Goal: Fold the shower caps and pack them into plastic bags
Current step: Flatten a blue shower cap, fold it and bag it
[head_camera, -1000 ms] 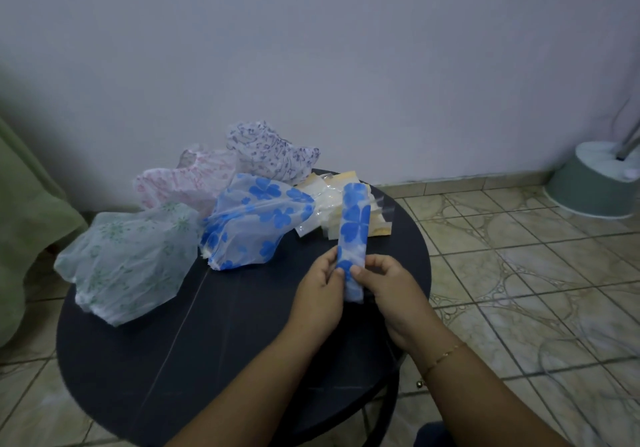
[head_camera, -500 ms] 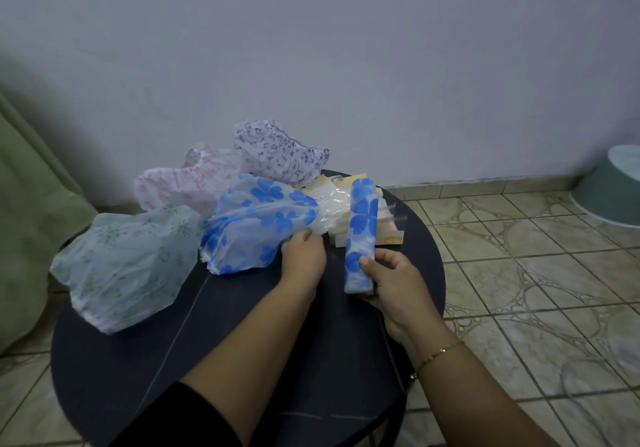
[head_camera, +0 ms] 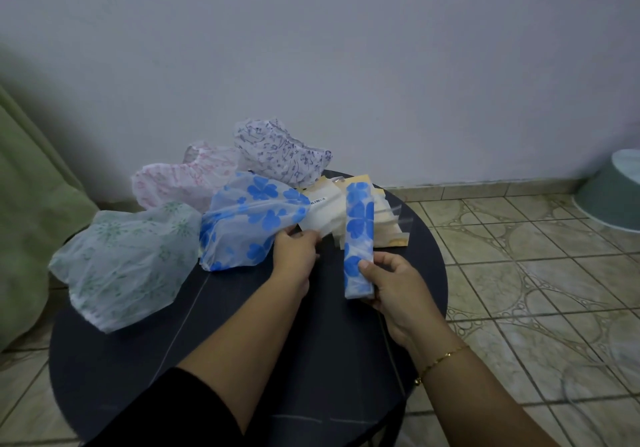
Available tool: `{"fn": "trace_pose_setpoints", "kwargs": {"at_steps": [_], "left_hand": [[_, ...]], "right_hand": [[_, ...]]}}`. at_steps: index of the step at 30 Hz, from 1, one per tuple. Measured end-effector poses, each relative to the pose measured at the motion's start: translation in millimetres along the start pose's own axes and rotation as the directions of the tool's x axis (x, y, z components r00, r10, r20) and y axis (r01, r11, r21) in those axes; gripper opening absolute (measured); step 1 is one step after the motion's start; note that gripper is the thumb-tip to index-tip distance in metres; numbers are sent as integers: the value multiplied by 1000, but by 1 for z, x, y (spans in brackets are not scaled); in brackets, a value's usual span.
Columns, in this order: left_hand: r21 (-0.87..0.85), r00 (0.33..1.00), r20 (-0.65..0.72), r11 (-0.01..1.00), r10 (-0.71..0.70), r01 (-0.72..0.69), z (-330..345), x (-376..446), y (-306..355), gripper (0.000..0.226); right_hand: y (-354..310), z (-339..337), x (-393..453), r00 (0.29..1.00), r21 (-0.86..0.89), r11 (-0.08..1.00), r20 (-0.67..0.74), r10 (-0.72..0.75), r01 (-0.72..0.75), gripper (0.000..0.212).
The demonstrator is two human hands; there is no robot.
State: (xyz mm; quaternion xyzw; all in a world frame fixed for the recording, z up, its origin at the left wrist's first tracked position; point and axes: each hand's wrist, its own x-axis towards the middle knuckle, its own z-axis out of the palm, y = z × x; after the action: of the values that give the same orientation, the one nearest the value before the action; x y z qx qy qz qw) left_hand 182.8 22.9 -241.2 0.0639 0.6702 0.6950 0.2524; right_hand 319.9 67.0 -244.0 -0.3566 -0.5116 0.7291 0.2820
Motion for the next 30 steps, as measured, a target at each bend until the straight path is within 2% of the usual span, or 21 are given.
{"fn": "trace_pose_setpoints", "kwargs": {"at_steps": [2, 6, 10, 17, 25, 30], "left_hand": [[-12, 1000, 16, 1000, 10, -9, 0, -3, -1, 47], [-92, 999, 25, 995, 48, -46, 2, -9, 1, 22], [-167, 994, 31, 981, 106, -100, 4, -17, 4, 12], [-57, 958, 109, 964, 265, -260, -2, -36, 2, 11], [169, 861, 231, 853, 452, -493, -34, -78, -12, 13], [310, 725, 344, 657, 597, -687, -64, -100, -22, 18]], "right_hand": [[1, 0, 0, 1000, -9, 1000, -3, -3, 3, 17], [1, 0, 0, 1000, -20, 1000, -9, -11, 11, 15], [1, 0, -1, 1000, -15, 1000, -26, -18, 17, 13], [-2, 1, -4, 997, 44, 999, -79, -23, 26, 7], [-6, -8, -11, 993, 79, 997, -119, 2, 7, 10], [-8, -16, -24, 994, 69, 998, -106, 9, -2, 27]]}}
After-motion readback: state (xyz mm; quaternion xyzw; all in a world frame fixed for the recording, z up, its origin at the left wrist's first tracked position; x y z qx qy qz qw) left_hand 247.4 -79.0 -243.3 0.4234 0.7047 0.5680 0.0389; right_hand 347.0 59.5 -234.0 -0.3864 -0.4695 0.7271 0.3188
